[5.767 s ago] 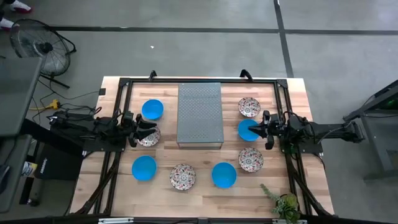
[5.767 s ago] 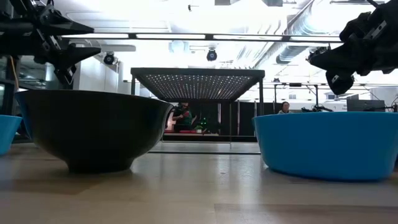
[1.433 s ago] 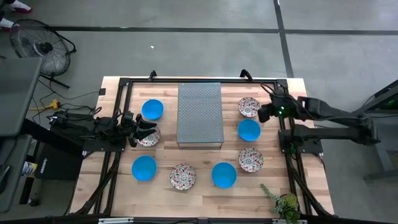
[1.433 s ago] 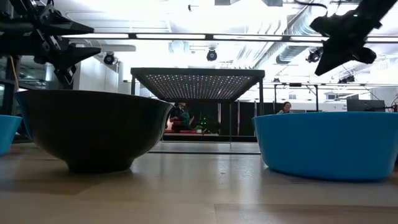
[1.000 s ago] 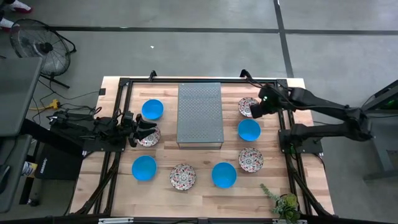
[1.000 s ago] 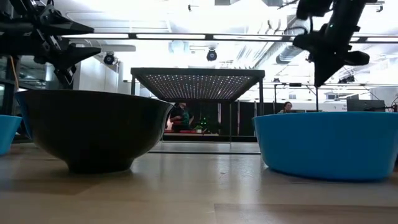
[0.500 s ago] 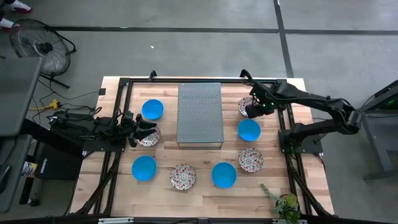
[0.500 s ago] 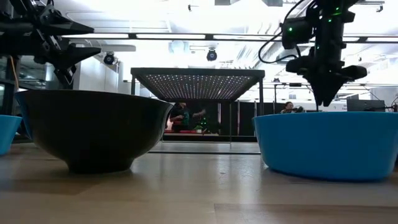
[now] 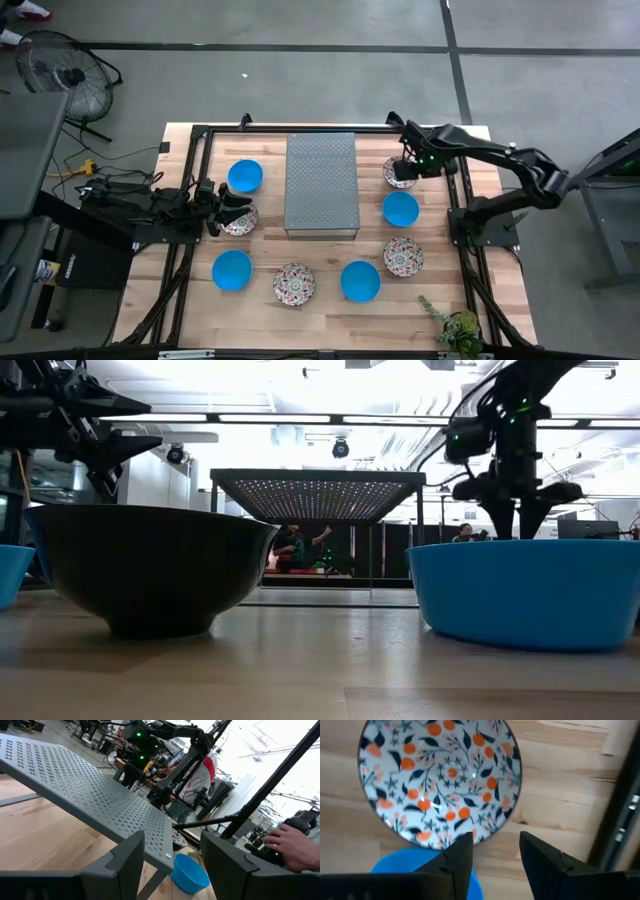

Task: Pick & Place Mini bowls
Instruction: Put the white patterned bowl on the shelf

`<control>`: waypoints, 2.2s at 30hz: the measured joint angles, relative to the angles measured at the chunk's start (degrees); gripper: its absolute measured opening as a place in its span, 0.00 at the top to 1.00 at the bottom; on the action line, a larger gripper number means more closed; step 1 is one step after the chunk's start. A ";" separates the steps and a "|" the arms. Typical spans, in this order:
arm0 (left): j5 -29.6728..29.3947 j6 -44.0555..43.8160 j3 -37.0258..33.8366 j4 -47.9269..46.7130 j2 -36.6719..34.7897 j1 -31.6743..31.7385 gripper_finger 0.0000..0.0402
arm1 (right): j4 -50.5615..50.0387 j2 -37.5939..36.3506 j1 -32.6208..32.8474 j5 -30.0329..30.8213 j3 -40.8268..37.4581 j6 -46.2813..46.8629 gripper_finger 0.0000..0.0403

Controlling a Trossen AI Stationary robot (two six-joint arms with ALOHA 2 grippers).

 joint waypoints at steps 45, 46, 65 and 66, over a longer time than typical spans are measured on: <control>0.00 0.02 0.00 0.00 0.00 0.00 0.53 | 6.27 9.92 -7.91 -0.79 0.33 -7.87 0.95; 0.00 0.00 0.00 0.00 0.00 0.00 0.53 | 6.29 9.92 -7.91 -0.82 0.33 -7.96 0.96; 0.00 0.02 0.00 0.00 0.00 0.00 0.53 | 6.36 8.93 -7.90 -2.47 0.22 -7.60 0.97; 0.00 0.00 0.00 0.00 0.00 0.00 0.53 | 6.36 8.49 -7.89 -2.72 0.22 -7.58 0.98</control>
